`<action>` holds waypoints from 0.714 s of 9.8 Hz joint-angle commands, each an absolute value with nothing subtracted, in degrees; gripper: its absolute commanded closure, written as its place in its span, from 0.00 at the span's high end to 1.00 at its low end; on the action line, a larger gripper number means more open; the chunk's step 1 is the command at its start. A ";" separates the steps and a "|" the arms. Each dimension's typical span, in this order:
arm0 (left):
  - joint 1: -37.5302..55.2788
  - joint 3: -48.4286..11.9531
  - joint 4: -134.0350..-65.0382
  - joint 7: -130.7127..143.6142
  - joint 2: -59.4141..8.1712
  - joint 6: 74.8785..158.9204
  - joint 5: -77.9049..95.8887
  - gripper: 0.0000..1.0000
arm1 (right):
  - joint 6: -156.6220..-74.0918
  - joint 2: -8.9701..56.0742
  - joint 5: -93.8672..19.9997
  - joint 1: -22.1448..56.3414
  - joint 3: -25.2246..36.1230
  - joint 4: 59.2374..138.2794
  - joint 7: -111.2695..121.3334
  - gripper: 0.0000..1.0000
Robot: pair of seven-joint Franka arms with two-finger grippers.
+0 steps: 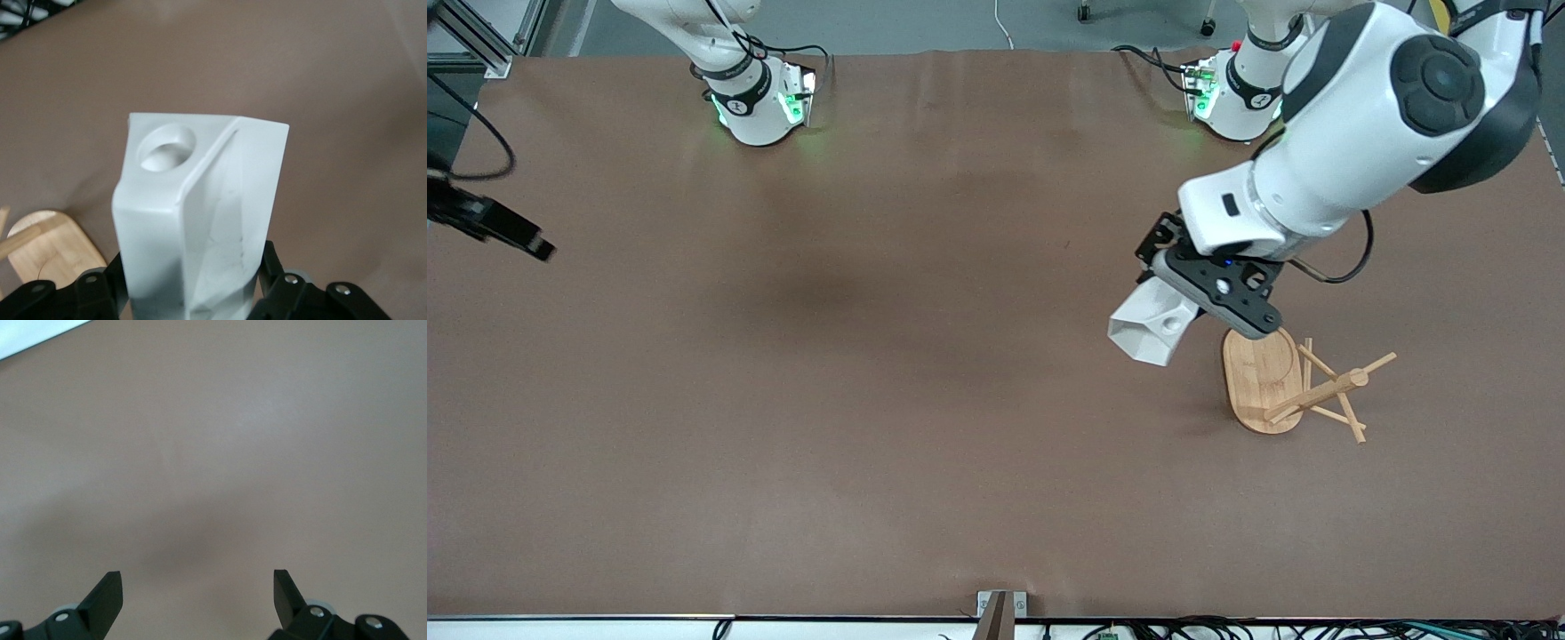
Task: Hang cup on rack
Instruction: 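Carry the cup with the left gripper over the wooden rack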
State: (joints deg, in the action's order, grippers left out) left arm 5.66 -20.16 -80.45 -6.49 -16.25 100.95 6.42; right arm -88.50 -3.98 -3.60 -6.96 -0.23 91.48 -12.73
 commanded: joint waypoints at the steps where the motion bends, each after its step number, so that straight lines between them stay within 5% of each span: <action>1: 10.60 -11.47 -90.83 -4.49 -10.83 100.90 6.94 0.00 | -82.21 -2.73 -1.15 -6.06 0.35 84.15 -11.86 1.00; 3: 12.39 -6.17 -100.59 -5.27 -7.13 106.23 7.29 0.00 | -82.00 -0.79 -1.32 -6.07 0.26 82.71 -11.43 1.00; 7: 13.71 -0.72 -109.32 -5.70 -6.68 113.27 7.47 0.00 | -80.68 -0.97 -1.05 -3.87 2.46 83.15 -9.05 1.00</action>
